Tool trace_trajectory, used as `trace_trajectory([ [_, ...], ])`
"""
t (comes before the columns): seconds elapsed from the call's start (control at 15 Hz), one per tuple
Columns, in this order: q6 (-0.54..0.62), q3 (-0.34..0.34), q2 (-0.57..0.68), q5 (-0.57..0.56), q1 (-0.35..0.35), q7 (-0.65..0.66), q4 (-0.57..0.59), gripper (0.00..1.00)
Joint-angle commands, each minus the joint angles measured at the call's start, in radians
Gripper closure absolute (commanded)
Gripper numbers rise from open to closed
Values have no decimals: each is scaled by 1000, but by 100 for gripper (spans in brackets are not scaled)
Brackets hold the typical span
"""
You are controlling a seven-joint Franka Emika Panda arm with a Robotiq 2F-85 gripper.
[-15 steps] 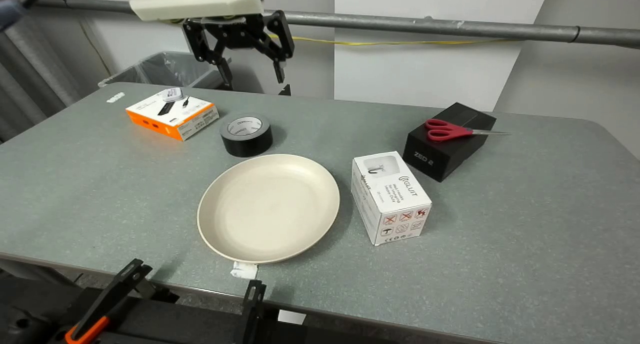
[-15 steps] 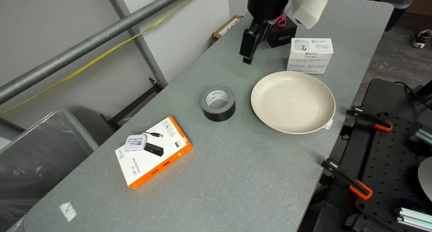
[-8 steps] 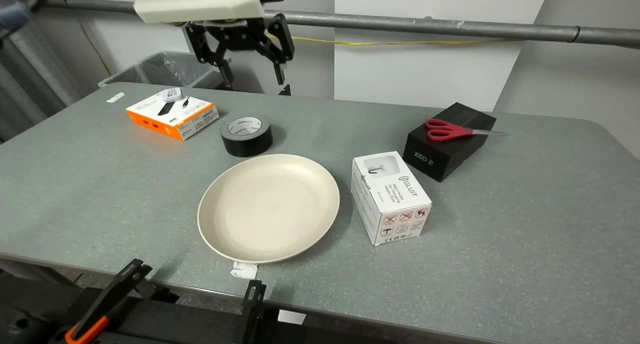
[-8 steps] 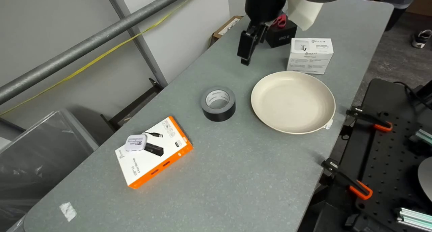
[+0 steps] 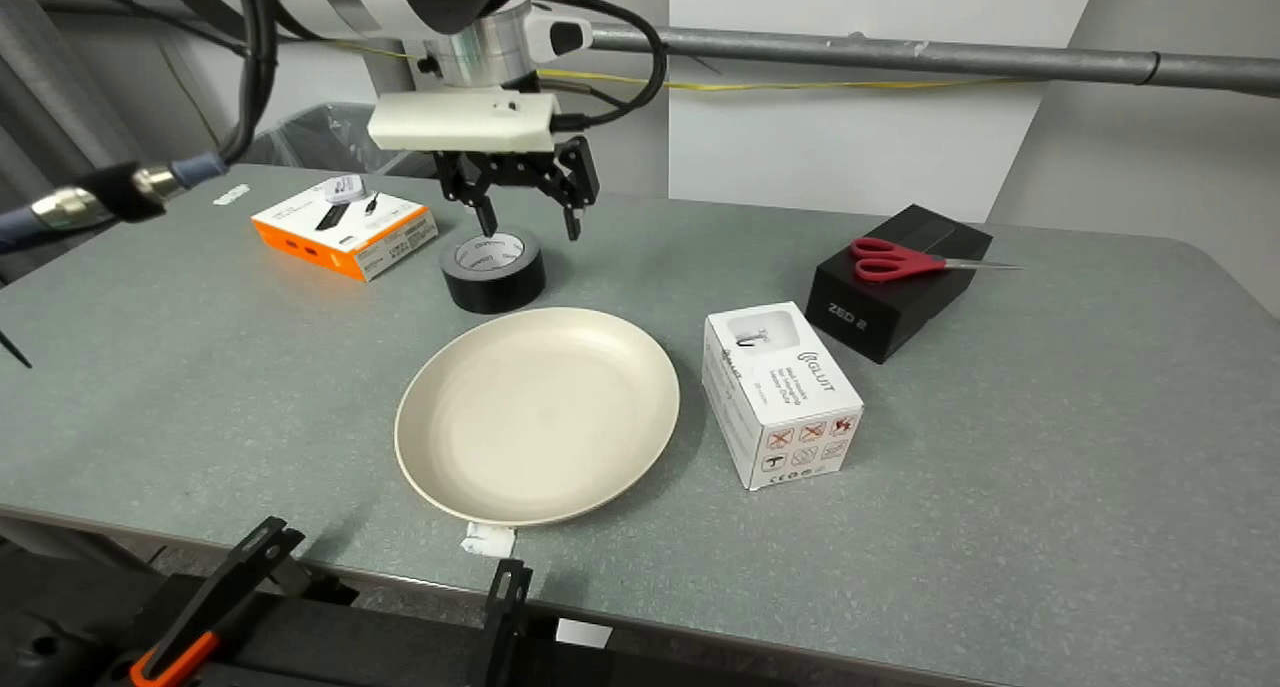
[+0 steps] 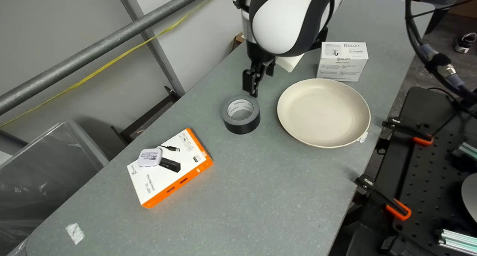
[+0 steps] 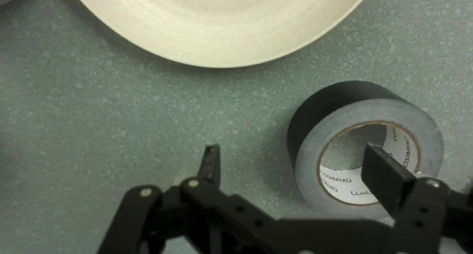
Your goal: Put the black masking tape on the plate
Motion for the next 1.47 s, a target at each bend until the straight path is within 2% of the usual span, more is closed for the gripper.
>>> trace_trajectory([
  [0.0,18,19,148,29,3,17,136,0],
  [0.2,7,28,221,33,8,20,200,0],
  [0.27,3,33,239,35,8,17,216,16],
  [0.33,6,38,259,36,7,14,231,26],
  [0.53,2,50,280,43,0,7,254,51],
  [0.93,-41,90,225,113,-47,-19,249,95],
  [1.0,-53,98,207,131,-59,-25,241,97],
  [1.07,-59,104,186,146,-67,-30,227,94],
  [1.4,-89,72,-50,142,-92,-41,21,94],
])
